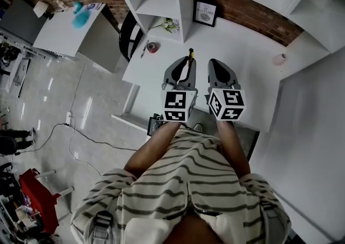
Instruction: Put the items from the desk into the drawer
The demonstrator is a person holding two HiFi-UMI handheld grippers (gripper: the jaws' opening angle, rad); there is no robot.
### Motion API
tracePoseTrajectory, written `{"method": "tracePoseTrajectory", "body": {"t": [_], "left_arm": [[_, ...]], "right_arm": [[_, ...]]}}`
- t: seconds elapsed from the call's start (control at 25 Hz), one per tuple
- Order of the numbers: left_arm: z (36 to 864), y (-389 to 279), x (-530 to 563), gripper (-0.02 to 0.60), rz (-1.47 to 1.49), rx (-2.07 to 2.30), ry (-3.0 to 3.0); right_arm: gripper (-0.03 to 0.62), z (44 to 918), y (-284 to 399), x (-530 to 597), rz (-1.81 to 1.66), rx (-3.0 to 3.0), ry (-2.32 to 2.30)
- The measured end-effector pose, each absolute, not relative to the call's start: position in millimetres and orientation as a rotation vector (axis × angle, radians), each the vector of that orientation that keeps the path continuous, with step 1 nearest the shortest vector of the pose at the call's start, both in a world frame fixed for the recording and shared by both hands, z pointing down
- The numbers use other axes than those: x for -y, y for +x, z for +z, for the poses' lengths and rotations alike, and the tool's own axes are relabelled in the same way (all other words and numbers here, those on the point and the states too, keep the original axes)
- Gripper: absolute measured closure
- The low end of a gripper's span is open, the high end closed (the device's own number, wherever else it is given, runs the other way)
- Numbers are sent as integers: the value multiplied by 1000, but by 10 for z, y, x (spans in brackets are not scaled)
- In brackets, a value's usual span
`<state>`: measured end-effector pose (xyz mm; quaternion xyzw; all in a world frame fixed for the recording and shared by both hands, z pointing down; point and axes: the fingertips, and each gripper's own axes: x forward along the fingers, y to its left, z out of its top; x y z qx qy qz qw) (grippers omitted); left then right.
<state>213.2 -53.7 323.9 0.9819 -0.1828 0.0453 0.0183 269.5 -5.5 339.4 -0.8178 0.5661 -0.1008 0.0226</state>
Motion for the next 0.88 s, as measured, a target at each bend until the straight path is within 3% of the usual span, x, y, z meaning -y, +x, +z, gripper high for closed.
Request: {"method": "tracePoseTrajectory", "body": {"t": [0.88], "left_arm": [[3508, 351, 1592, 517, 210, 1238, 2778]], "right_arm": [[583, 3646, 988, 1428, -413, -2350, -2072]]}}
